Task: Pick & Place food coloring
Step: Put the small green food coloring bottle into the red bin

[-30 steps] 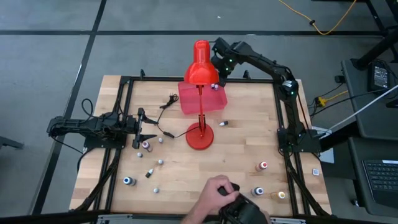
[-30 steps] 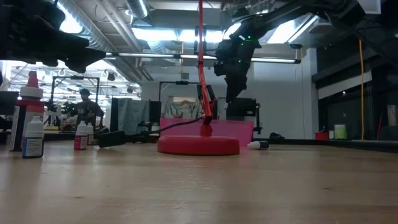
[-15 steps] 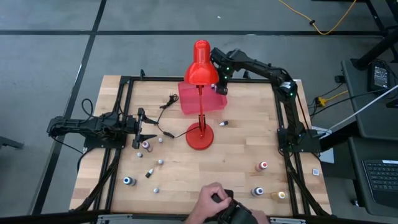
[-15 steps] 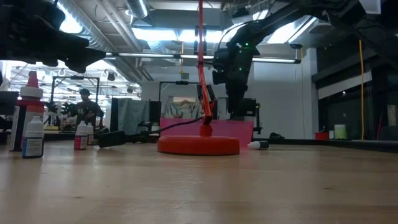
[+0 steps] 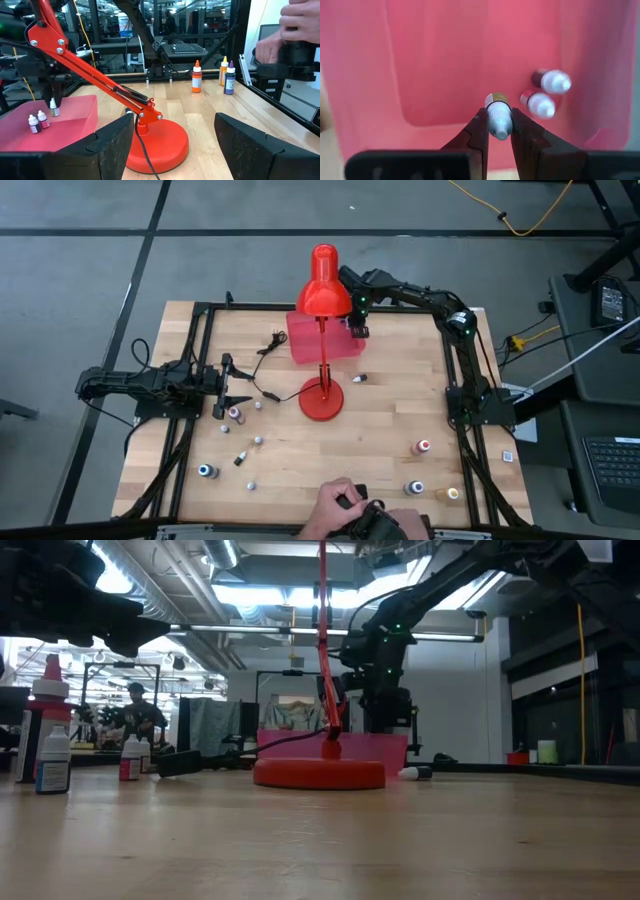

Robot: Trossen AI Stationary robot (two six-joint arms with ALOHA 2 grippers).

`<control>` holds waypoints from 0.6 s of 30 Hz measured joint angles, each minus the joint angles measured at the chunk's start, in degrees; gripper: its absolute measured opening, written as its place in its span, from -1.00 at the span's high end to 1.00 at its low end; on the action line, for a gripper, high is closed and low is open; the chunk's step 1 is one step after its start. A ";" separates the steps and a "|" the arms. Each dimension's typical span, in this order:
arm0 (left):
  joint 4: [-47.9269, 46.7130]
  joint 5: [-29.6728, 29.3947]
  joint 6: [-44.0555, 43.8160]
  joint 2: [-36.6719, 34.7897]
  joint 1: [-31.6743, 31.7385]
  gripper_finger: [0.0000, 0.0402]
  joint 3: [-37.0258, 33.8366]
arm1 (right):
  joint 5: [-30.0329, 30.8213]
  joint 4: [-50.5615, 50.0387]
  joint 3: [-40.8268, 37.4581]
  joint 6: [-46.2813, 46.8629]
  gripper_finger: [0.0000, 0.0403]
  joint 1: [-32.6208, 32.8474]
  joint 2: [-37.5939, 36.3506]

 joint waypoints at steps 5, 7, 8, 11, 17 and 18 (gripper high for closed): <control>0.00 0.02 0.00 0.01 0.00 -0.35 0.01 | 1.77 1.56 0.00 -1.47 0.70 0.56 1.66; 0.00 0.01 0.00 0.00 0.00 -0.35 0.00 | 1.92 1.16 -0.02 -1.44 0.70 0.63 2.30; 0.00 0.02 0.00 0.02 0.01 -0.35 0.00 | 1.95 1.15 -0.02 -1.46 0.70 0.71 2.63; 0.00 0.02 0.00 0.02 0.02 -0.35 0.00 | 2.80 1.56 -0.07 -1.48 0.70 0.71 3.10; 0.00 0.02 0.00 0.00 0.00 -0.35 0.00 | 3.04 1.34 -0.07 -1.35 0.67 0.71 3.62; 0.00 0.00 0.00 0.02 0.02 -0.35 0.00 | 3.02 1.32 -0.07 -1.21 0.64 0.71 3.63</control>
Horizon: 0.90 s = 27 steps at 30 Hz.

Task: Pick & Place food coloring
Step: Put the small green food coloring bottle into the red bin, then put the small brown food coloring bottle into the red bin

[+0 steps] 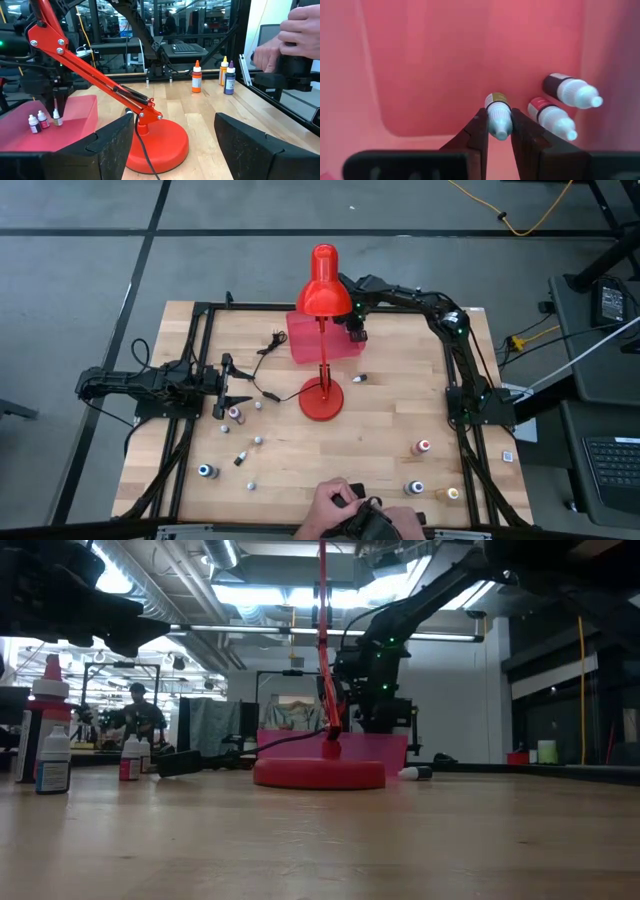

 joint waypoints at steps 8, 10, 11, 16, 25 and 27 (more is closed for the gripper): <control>0.00 0.00 0.00 0.00 -0.02 -0.35 0.00 | 3.34 0.11 0.00 0.14 0.30 0.00 -0.04; 0.00 0.02 0.00 -0.02 -0.02 -0.35 0.02 | 4.52 0.10 0.00 0.33 0.24 0.04 -0.04; 0.00 0.02 0.00 -0.02 -0.01 -0.35 0.01 | 4.77 -0.03 0.10 0.71 0.21 0.07 -0.07; 0.00 0.00 0.00 -0.02 0.00 -0.36 0.00 | 3.92 -0.89 2.18 2.96 0.08 0.26 -0.07; 0.00 0.00 0.00 -0.02 -0.02 -0.35 0.02 | 2.39 -5.74 7.57 4.35 -0.09 0.77 -0.48; 0.00 0.01 0.00 -0.02 -0.01 -0.36 0.00 | 2.36 -6.36 8.48 4.56 -0.11 1.10 -0.95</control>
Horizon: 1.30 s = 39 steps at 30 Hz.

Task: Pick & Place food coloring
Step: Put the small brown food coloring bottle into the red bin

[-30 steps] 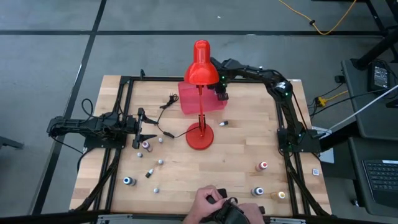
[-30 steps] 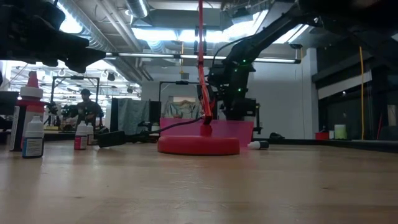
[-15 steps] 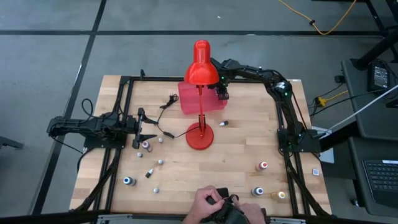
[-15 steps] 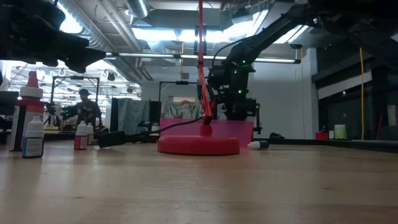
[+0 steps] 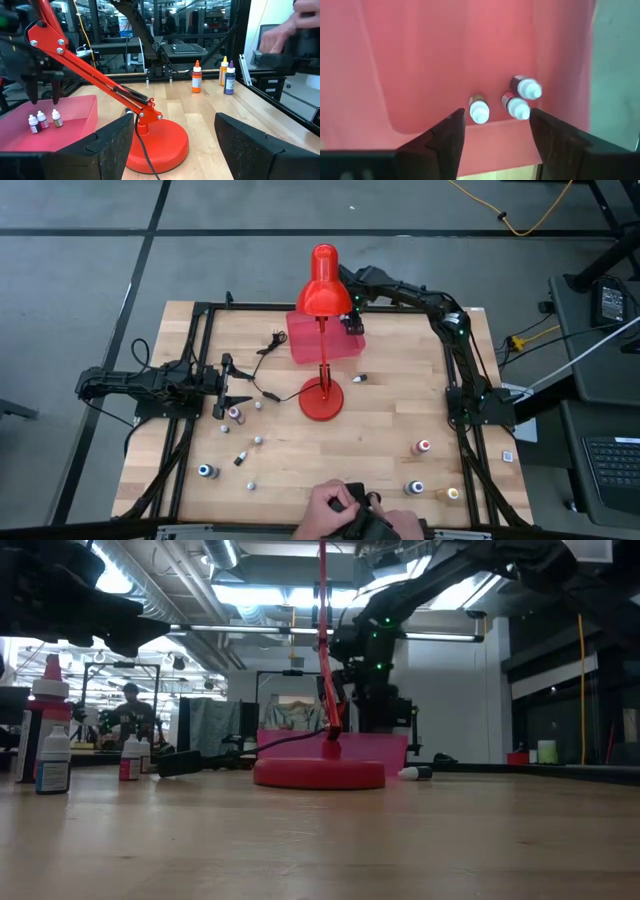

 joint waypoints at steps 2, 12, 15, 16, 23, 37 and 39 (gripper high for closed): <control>0.00 0.01 0.00 0.02 0.01 -0.36 0.00 | 0.00 -1.58 0.70 0.00 -0.13 0.40 -0.42; 0.00 -0.01 0.00 0.00 0.01 -0.36 0.00 | 0.00 -13.71 6.29 4.30 -0.13 2.49 -0.68; 0.00 0.01 0.00 0.02 -0.01 -0.36 0.01 | -0.02 -17.10 7.13 6.15 -0.13 2.73 -0.98; 0.00 -0.01 0.00 0.00 0.01 -0.36 0.00 | 0.00 -18.02 7.14 6.33 -0.13 2.70 -1.35; 0.00 0.01 0.00 0.02 -0.01 -0.36 0.02 | 0.42 -20.00 5.07 9.31 -0.13 2.64 -6.38; 0.00 0.01 0.00 0.00 0.01 -0.36 0.00 | 0.43 -23.07 -6.64 36.66 -0.13 3.92 -18.13; 0.00 0.00 0.00 0.01 0.00 -0.36 0.01 | 0.42 -21.63 -10.44 44.64 -0.13 4.50 -21.10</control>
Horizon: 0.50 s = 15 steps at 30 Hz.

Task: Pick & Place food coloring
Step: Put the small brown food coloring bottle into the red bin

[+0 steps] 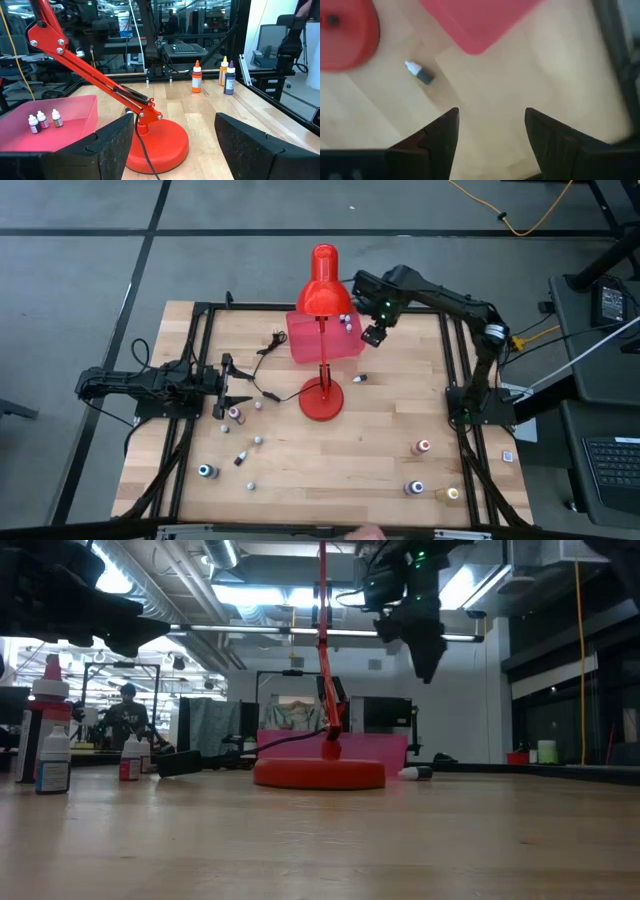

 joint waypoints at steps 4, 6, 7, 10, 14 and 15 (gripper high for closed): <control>0.00 0.00 0.00 -0.01 0.00 -0.36 0.00 | 0.03 4.83 -9.19 14.36 -0.13 1.54 -6.58; 0.00 0.01 0.00 0.01 0.00 -0.35 -0.01 | 0.04 7.13 -13.93 21.00 -0.13 2.56 -10.05; 0.00 0.01 0.00 0.00 0.01 -0.35 0.00 | 0.01 8.35 -16.33 24.33 -0.13 3.09 -11.88; 0.00 0.00 0.00 -0.01 0.01 -0.36 -0.01 | -0.01 13.33 -23.50 34.34 -0.13 4.73 -16.90; 0.02 0.01 0.00 0.01 -0.01 -0.36 -0.01 | 0.02 20.13 -32.48 47.25 -0.13 7.42 -22.26; 0.00 0.00 0.00 0.00 0.01 -0.36 -0.01 | 0.01 21.93 -34.44 50.37 -0.13 8.09 -23.15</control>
